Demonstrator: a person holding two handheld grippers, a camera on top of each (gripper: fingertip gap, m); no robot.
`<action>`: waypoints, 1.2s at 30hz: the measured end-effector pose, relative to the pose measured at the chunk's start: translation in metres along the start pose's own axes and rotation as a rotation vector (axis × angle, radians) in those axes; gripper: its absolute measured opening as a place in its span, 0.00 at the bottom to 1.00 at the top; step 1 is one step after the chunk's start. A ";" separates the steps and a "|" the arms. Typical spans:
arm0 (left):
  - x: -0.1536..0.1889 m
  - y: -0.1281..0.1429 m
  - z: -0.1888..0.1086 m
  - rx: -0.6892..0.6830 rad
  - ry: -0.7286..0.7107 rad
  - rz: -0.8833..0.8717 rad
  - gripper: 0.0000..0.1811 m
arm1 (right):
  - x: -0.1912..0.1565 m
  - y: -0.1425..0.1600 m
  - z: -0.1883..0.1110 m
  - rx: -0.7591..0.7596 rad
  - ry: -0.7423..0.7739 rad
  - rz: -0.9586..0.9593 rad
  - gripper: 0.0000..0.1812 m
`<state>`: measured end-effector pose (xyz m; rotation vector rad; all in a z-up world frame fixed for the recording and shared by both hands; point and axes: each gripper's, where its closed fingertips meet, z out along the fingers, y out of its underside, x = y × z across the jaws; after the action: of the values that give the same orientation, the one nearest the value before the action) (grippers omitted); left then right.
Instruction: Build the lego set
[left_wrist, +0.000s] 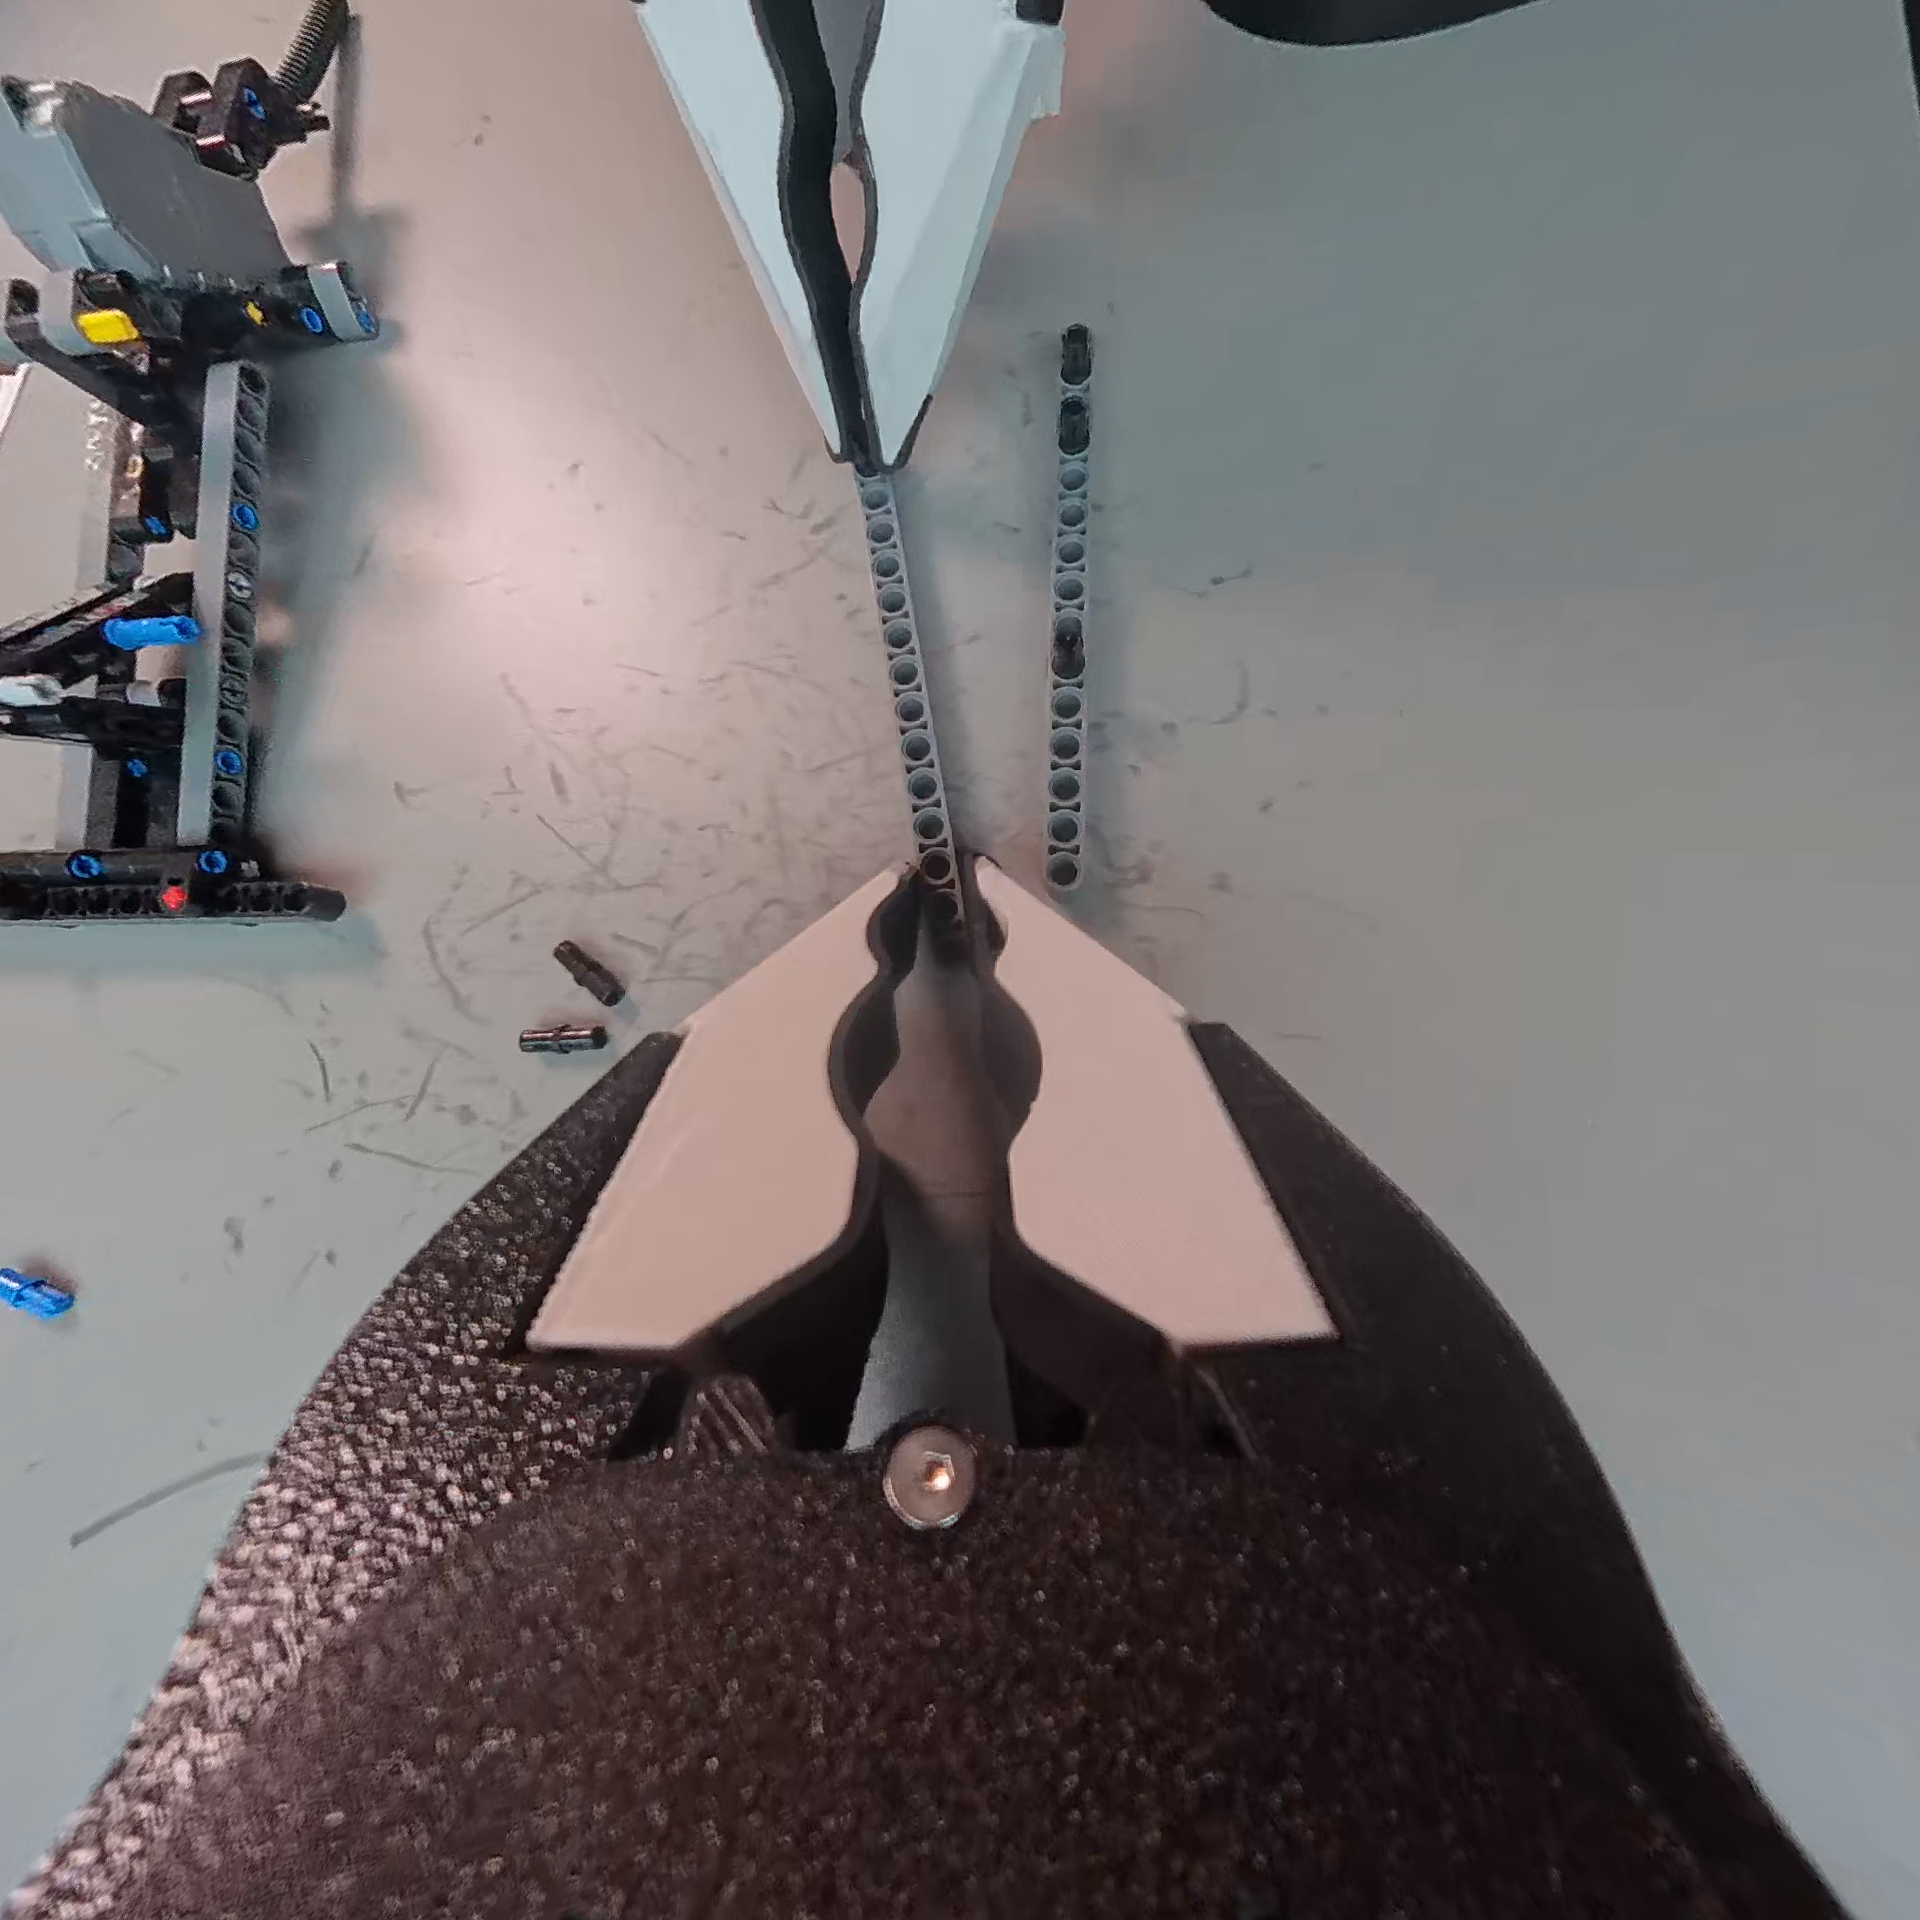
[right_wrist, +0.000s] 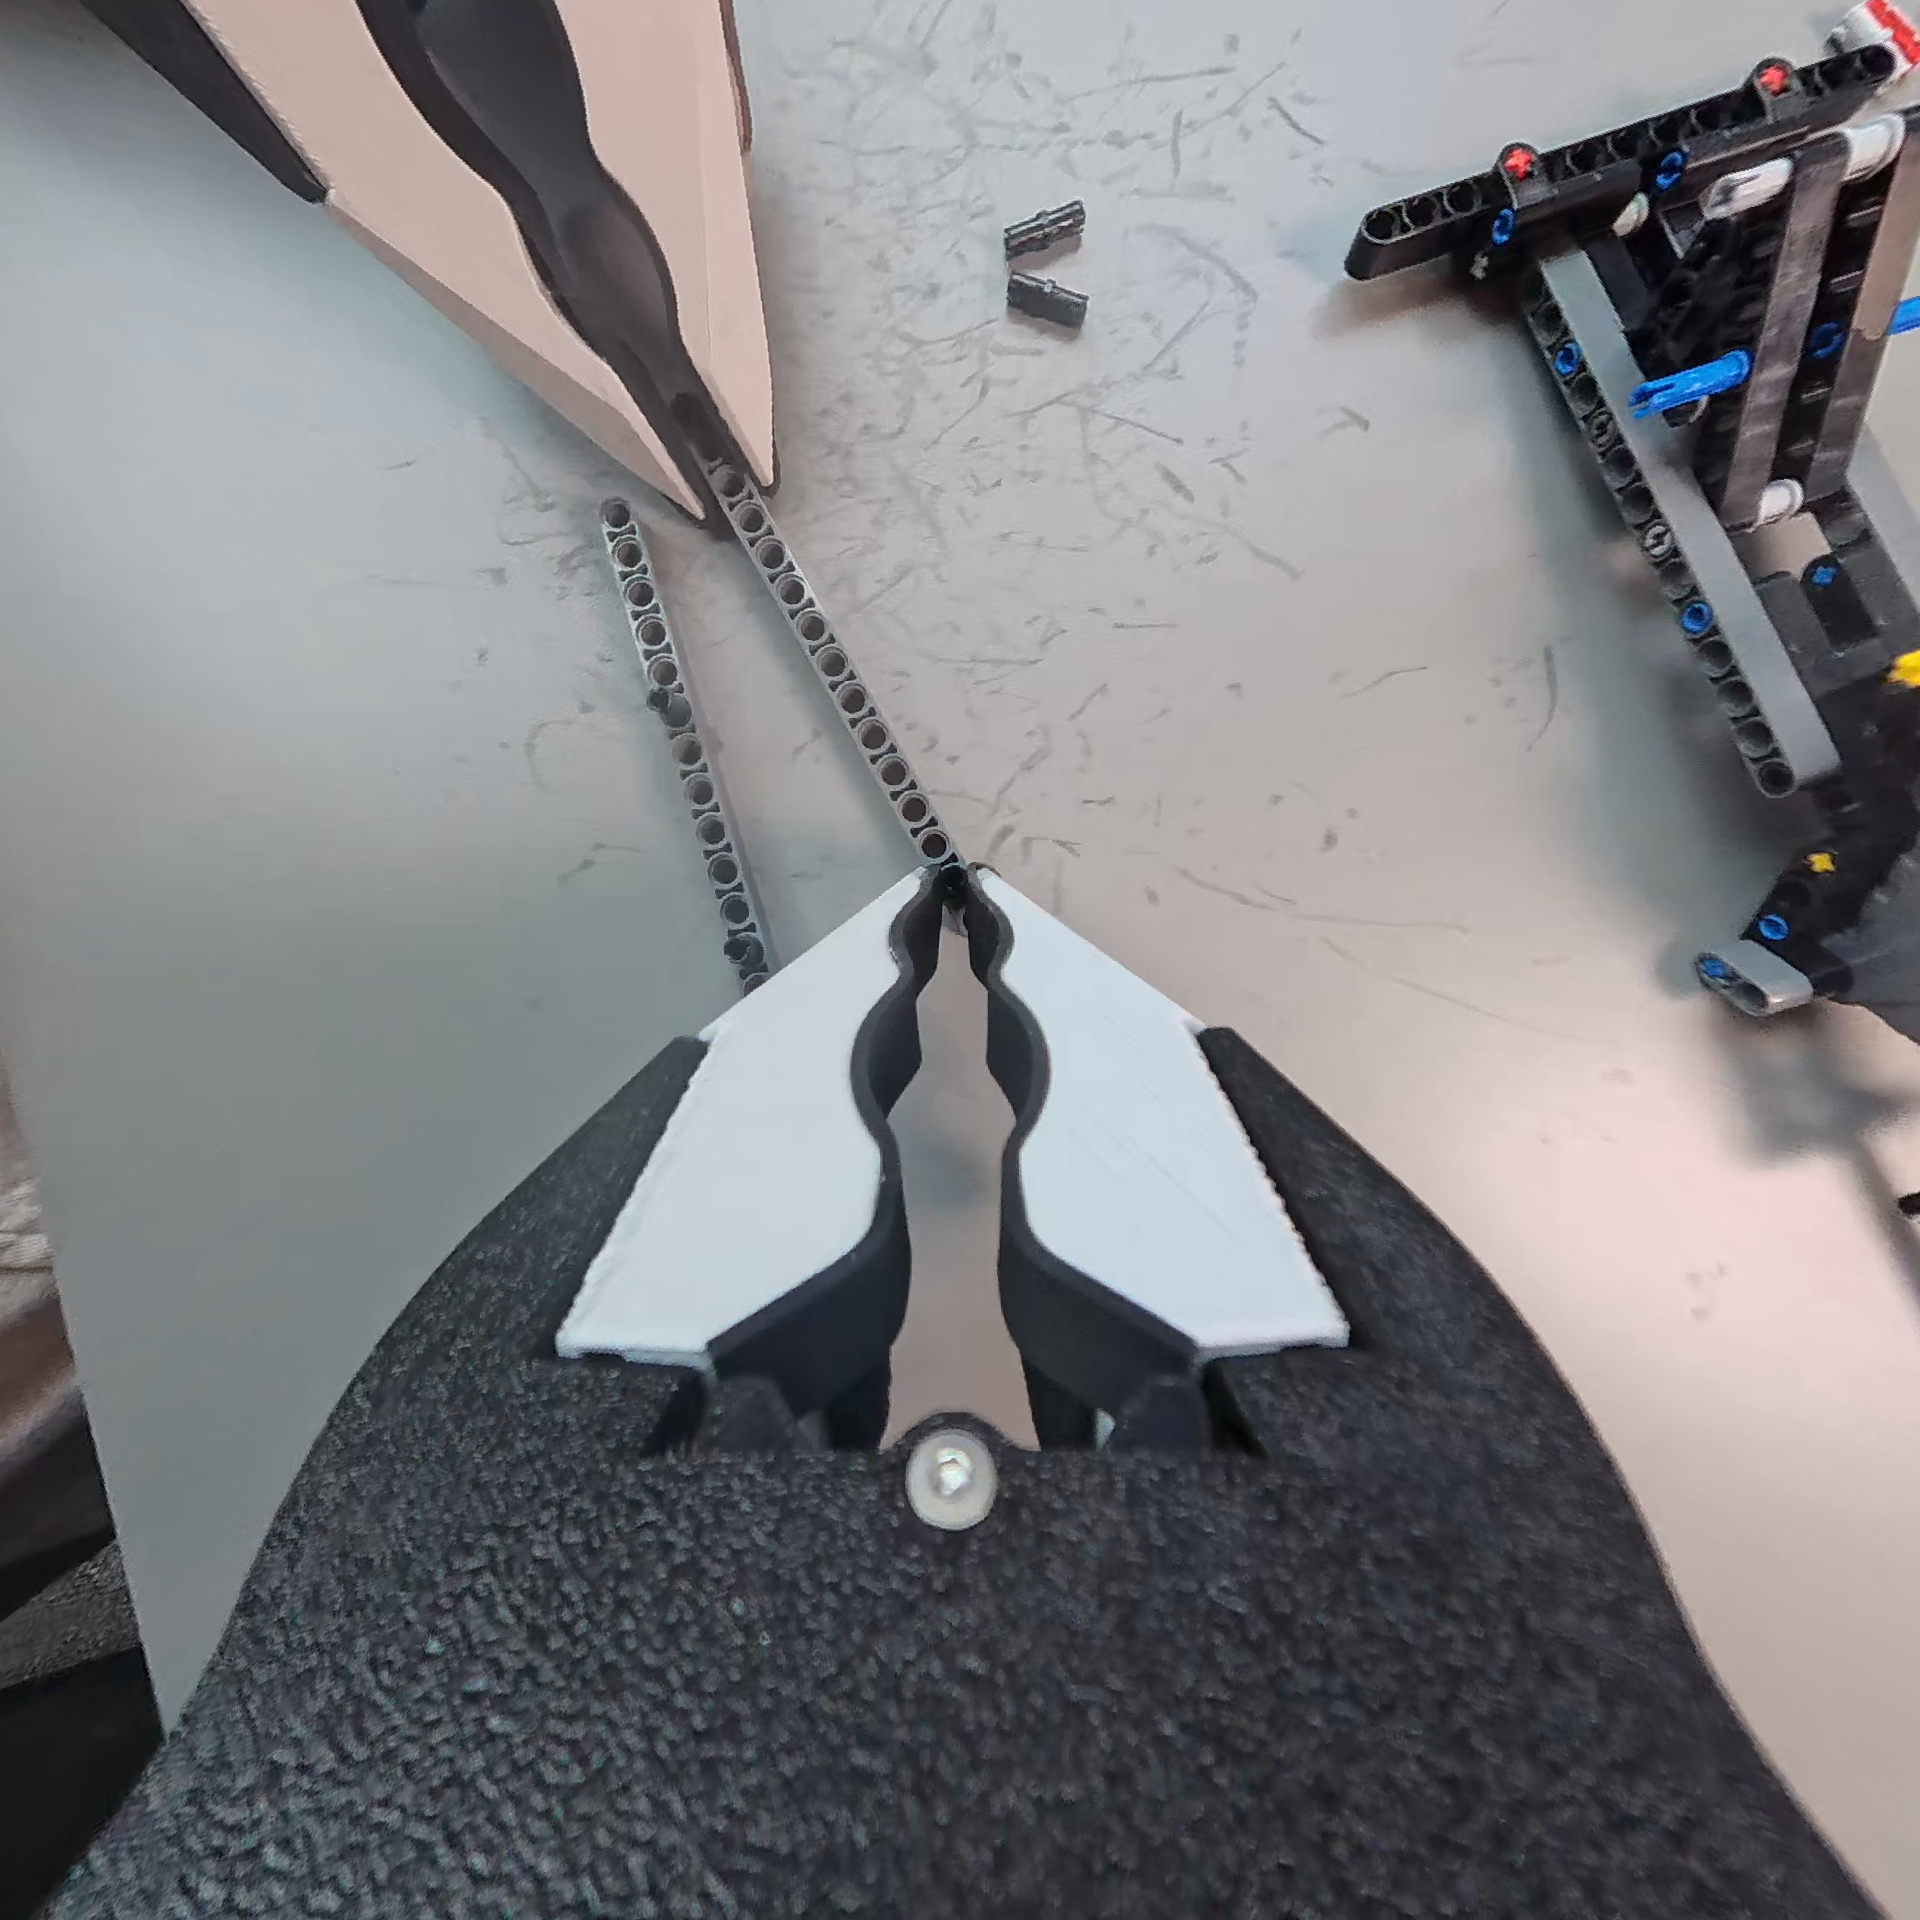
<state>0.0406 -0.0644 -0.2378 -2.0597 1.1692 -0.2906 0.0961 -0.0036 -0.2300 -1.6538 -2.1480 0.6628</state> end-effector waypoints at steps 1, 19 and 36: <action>0.000 0.000 0.000 -0.002 -0.002 0.007 0.06 | -0.002 0.001 -0.001 -0.004 -0.010 -0.010 0.02; -0.011 -0.009 -0.011 0.092 -0.069 0.039 0.15 | 0.014 -0.062 -0.036 0.604 -0.008 -0.026 0.09; -0.075 0.027 -0.016 -0.027 -0.243 -0.132 0.16 | 0.059 -0.080 -0.056 0.816 0.248 0.087 0.05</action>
<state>-0.0271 -0.0201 -0.2341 -2.1312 0.8974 -0.0835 0.0466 0.0451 -0.1393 -1.2780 -1.3503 1.1018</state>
